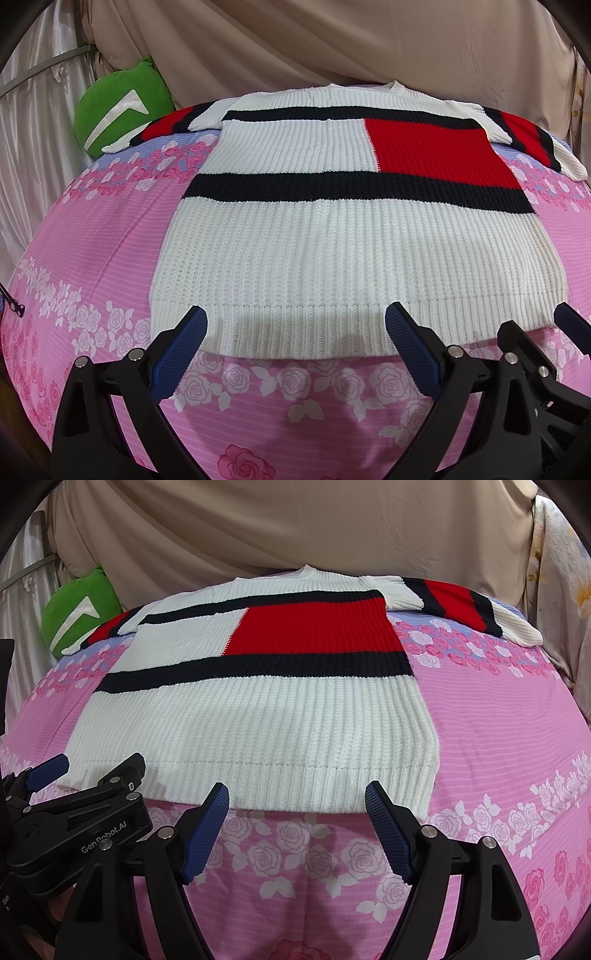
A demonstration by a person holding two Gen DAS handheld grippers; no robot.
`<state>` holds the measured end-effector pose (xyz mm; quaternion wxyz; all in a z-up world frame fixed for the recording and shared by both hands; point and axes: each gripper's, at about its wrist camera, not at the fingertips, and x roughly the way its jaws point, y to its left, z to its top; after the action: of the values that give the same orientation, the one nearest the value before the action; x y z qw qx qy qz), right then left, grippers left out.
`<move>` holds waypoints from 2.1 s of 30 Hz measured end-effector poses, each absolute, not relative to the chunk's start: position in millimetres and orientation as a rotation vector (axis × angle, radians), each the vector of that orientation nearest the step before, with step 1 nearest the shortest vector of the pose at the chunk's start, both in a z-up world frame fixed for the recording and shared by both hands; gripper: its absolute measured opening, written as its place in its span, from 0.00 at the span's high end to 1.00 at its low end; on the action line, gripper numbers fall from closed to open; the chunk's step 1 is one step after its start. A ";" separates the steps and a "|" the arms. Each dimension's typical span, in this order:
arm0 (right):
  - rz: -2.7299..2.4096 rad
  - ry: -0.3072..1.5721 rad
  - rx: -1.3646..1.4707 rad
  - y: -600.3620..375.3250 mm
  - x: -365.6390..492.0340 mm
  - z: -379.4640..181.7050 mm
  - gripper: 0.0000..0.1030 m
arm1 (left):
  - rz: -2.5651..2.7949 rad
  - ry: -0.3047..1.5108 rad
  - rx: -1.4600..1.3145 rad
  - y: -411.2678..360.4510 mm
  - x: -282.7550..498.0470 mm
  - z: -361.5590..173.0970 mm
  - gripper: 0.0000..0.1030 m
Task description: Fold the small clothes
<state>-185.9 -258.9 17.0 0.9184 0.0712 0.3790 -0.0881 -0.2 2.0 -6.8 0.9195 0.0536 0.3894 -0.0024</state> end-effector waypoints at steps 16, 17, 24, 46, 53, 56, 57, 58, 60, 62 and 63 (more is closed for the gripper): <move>-0.168 0.783 0.150 -261.3 -184.0 15.4 0.26 | -0.020 0.813 0.098 4.3 3.9 -7.8 0.08; -0.162 0.784 0.153 -263.5 -182.9 14.6 0.25 | -0.031 0.817 0.084 4.2 6.1 -7.5 0.08; -0.217 0.777 0.290 -338.0 -170.3 15.1 0.25 | -0.020 0.806 -0.001 26.2 26.3 -0.1 0.07; -0.609 0.606 0.572 -723.9 -70.3 25.8 0.24 | 0.062 0.770 -0.026 47.3 101.4 14.0 0.07; -0.574 0.553 0.724 -780.7 -45.3 21.2 0.31 | 0.077 0.788 -0.046 55.4 117.9 10.1 0.07; -0.498 0.523 0.739 -782.0 -24.4 33.2 0.67 | 0.060 0.786 -0.086 64.4 124.8 9.8 0.07; -0.475 0.511 0.734 -779.2 -17.5 39.1 0.77 | 0.055 0.786 -0.102 67.9 127.4 10.0 0.07; -0.448 0.498 0.717 -773.6 -8.1 48.6 0.98 | 0.048 0.785 -0.115 70.8 129.5 10.5 0.07; -0.417 0.456 0.649 -754.4 8.9 74.6 0.99 | 0.039 0.780 -0.133 75.9 132.9 12.8 0.09; -0.346 0.407 0.582 -721.4 25.0 106.8 0.99 | 0.032 0.769 -0.140 79.6 135.5 16.4 0.12; -0.278 0.379 0.552 -698.4 36.0 126.0 0.99 | 0.032 0.760 -0.140 81.1 136.4 18.6 0.12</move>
<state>36.0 -698.4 126.0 0.9350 0.2701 0.1855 -0.1361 136.4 81.1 18.6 0.9262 -0.0683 0.3704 0.0155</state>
